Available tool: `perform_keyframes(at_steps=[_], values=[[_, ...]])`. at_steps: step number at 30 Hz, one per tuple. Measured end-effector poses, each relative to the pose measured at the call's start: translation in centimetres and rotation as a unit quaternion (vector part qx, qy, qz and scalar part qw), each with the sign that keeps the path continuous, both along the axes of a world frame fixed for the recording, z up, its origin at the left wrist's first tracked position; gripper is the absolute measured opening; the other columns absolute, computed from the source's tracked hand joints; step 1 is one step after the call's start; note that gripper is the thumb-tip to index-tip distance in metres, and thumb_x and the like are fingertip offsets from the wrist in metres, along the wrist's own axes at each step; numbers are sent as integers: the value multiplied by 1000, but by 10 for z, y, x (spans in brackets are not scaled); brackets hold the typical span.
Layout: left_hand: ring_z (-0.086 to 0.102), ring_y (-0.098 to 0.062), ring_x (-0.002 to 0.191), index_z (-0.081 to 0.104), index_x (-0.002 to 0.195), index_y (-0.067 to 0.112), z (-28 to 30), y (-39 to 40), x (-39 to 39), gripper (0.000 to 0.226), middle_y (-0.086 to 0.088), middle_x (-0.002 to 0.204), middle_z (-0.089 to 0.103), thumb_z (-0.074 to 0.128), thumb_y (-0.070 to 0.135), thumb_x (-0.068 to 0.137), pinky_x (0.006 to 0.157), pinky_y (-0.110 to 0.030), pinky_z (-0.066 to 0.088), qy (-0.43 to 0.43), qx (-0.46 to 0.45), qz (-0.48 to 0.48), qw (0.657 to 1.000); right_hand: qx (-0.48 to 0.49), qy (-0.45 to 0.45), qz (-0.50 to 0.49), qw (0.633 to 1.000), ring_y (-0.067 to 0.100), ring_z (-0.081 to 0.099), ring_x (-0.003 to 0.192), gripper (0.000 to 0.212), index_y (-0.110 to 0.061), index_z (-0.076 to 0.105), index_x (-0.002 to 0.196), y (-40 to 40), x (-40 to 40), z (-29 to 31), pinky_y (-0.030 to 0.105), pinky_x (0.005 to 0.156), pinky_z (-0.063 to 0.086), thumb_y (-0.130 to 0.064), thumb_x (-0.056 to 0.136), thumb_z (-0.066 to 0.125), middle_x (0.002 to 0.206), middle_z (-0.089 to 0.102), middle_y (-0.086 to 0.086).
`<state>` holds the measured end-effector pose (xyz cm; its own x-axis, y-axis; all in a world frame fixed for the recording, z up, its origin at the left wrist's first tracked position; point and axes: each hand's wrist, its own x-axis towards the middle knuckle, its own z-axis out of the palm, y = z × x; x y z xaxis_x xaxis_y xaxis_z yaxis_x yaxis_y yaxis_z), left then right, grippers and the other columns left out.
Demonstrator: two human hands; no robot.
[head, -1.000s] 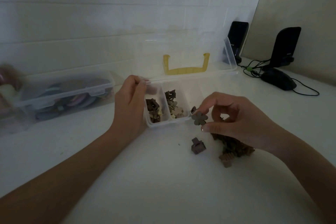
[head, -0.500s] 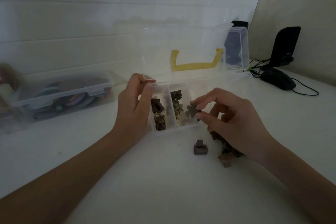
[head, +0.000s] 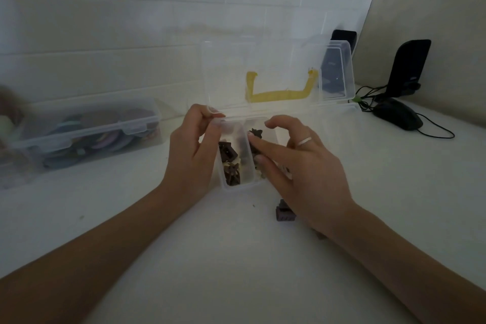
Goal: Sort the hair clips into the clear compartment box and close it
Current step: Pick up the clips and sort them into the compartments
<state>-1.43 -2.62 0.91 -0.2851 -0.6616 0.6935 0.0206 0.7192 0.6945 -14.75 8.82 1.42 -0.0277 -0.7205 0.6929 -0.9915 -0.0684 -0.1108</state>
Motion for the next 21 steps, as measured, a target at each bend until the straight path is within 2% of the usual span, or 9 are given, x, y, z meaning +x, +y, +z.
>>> perform_keyframes(at_steps=[3, 5, 8, 10, 12, 14, 17, 19, 21], values=[[55, 11, 76, 52, 90, 6, 0, 0, 0, 13, 16, 80, 56, 40, 12, 91, 70, -4, 38, -2, 9, 2, 1000, -5, -23, 41, 999, 3, 44, 76, 35, -26, 61, 122, 4, -2, 2, 22, 51, 44, -29, 90, 47, 121, 52, -1], [54, 8, 73, 52, 89, 8, 0, -1, 0, 14, 14, 78, 57, 40, 15, 91, 69, -8, 41, -5, 23, 9, 1000, -24, -71, 74, 994, 5, 49, 72, 32, -24, 64, 117, 7, -7, 6, 25, 55, 49, -21, 89, 48, 113, 53, -3], [59, -8, 74, 56, 89, 14, -1, -5, 1, 15, 9, 76, 65, 43, 21, 92, 75, -39, 51, 3, 83, 12, 996, -30, -102, 125, 986, 10, 54, 71, 30, -17, 73, 88, 13, -19, 10, 22, 54, 42, -6, 81, 46, 91, 58, -3], [60, -8, 75, 58, 87, 12, -1, -8, 1, 18, 10, 77, 67, 44, 23, 92, 76, -46, 51, 5, 113, 21, 993, -17, -106, 147, 983, 13, 57, 67, 30, -14, 73, 77, 18, -25, 10, 24, 52, 42, -5, 76, 44, 81, 60, -2], [60, -6, 74, 57, 85, 11, 1, -8, 1, 20, 8, 77, 67, 43, 22, 94, 76, -45, 51, 12, 137, 23, 990, 8, -107, 160, 981, 13, 55, 53, 30, -13, 73, 79, 24, -26, 11, 27, 46, 44, -8, 76, 44, 66, 61, -2], [59, -5, 72, 56, 82, 12, 1, -8, 2, 21, 5, 77, 66, 42, 18, 96, 75, -42, 49, 16, 153, 30, 988, 21, -90, 162, 983, 9, 48, 41, 26, -11, 72, 82, 29, -24, 14, 23, 42, 41, -12, 78, 46, 49, 56, -1], [62, -13, 78, 57, 81, 16, 1, -10, 3, 21, -1, 81, 69, 43, 25, 94, 79, -52, 52, 22, 173, 28, 984, 48, -71, 160, 983, 4, 40, 36, 23, -12, 71, 73, 34, -24, 21, 20, 41, 36, -18, 79, 50, 41, 46, -7], [62, -15, 78, 57, 80, 19, 1, -9, 4, 20, -2, 81, 70, 43, 25, 93, 79, -55, 52, 22, 176, 29, 984, 145, -45, 144, 978, 4, 39, 36, 27, -23, 73, 77, 33, -24, 24, 20, 42, 36, -35, 81, 49, 39, 39, -13], [62, -14, 78, 56, 80, 17, 2, -7, 4, 20, -2, 81, 70, 43, 22, 95, 76, -51, 53, 22, 176, 28, 984, 253, -15, 102, 962, 3, 47, 43, 38, -34, 73, 88, 31, -23, 22, 16, 48, 35, -56, 77, 44, 39, 40, -14]])
